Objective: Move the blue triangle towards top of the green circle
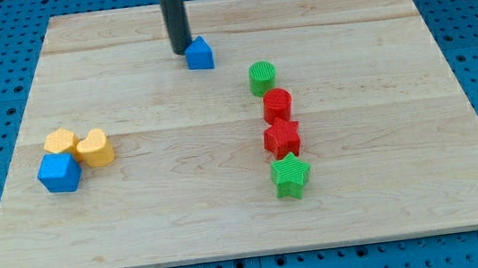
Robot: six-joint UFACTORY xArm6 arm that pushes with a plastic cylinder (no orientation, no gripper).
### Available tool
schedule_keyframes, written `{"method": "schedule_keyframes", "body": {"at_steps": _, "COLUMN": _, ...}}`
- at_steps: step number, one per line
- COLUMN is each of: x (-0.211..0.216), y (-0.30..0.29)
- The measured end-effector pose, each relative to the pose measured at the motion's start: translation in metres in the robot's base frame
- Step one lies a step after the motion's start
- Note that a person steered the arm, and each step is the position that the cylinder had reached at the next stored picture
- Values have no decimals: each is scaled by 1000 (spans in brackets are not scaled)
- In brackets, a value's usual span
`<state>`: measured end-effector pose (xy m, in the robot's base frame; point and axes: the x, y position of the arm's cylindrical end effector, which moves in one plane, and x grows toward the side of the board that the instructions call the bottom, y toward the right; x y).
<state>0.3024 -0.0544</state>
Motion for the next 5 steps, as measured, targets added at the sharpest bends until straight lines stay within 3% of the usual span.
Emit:
{"method": "schedule_keyframes", "body": {"at_steps": 2, "x": 7, "y": 37}}
{"method": "schedule_keyframes", "body": {"at_steps": 3, "x": 12, "y": -2}}
{"method": "schedule_keyframes", "body": {"at_steps": 5, "x": 40, "y": 37}}
